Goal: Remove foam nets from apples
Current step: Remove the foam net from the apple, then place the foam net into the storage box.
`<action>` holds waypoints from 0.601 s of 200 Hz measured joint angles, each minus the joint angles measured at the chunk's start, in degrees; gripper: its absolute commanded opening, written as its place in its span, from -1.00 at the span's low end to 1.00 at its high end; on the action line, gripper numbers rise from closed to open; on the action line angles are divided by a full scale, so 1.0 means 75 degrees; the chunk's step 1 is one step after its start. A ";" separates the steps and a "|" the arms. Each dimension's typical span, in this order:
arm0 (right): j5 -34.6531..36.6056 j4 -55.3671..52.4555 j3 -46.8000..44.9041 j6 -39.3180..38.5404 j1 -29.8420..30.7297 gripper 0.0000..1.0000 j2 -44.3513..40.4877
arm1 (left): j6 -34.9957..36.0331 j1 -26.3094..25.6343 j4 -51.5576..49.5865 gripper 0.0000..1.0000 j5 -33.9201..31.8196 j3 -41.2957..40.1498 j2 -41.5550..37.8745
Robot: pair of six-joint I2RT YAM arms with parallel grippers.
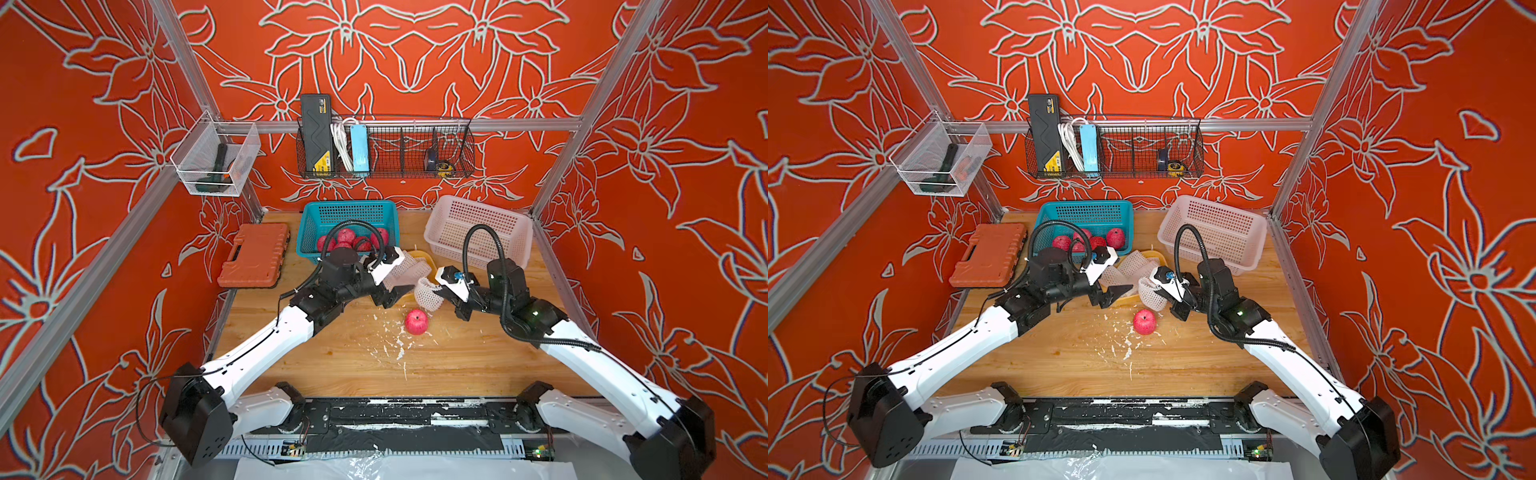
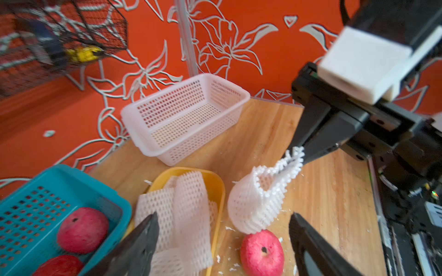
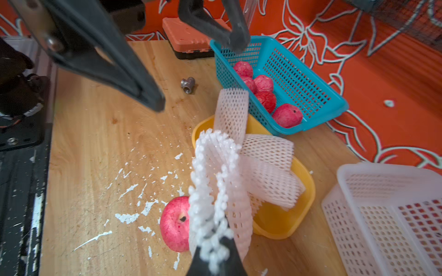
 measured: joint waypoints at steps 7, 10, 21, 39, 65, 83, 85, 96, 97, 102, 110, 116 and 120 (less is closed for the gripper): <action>0.0166 -0.0137 0.0169 -0.0093 -0.0003 -1.00 0.0044 | -0.0041 0.0122 0.0015 0.70 -0.0149 -0.0003 -0.0087; 0.0224 -0.0189 0.0239 -0.0122 -0.0003 -1.00 0.0067 | -0.0052 0.0169 0.0012 0.70 -0.0201 -0.0003 -0.0114; 0.0420 -0.0326 0.0557 -0.0341 0.0000 -1.00 0.0204 | -0.0134 0.0376 0.0012 0.70 -0.0425 -0.0020 -0.0198; 0.0699 -0.0565 0.1221 -0.0784 0.0000 -1.00 0.0600 | -0.0265 0.0723 -0.0015 0.70 -0.0810 -0.0076 -0.0283; 0.0997 -0.0729 0.2159 -0.1565 0.0000 -1.00 0.1384 | -0.0431 0.1192 -0.0067 0.70 -0.1250 -0.0350 -0.0440; 0.1145 -0.0816 0.2780 -0.2110 0.0000 -1.00 0.2066 | -0.0513 0.1393 -0.0111 0.70 -0.1396 -0.0519 -0.0510; 0.1169 -0.0819 0.2853 -0.2154 0.0000 -1.00 0.2151 | -0.0513 0.1413 -0.0122 0.70 -0.1416 -0.0527 -0.0510; 0.1218 -0.0901 0.3293 -0.2471 0.0000 -1.00 0.2661 | -0.0539 0.1480 -0.0157 0.70 -0.1498 -0.0554 -0.0513; 0.1221 -0.0901 0.3319 -0.2486 0.0000 -1.00 0.2690 | -0.0539 0.1486 -0.0160 0.70 -0.1501 -0.0560 -0.0513; 0.1227 -0.0924 0.3523 -0.2623 0.0000 -1.00 0.2946 | -0.0539 0.1510 -0.0157 0.70 -0.1536 -0.0577 -0.0513; 0.1230 -0.0973 0.3786 -0.2792 0.0000 -1.00 0.3273 | -0.0539 0.1545 -0.0160 0.70 -0.1594 -0.0600 -0.0522; 0.1215 -0.1005 0.3969 -0.2920 0.0003 -1.00 0.3529 | -0.0536 0.1574 -0.0157 0.70 -0.1661 -0.0624 -0.0533; 0.1212 -0.1014 0.4057 -0.2987 0.0006 -1.00 0.3669 | -0.0536 0.1585 -0.0166 0.70 -0.1702 -0.0638 -0.0542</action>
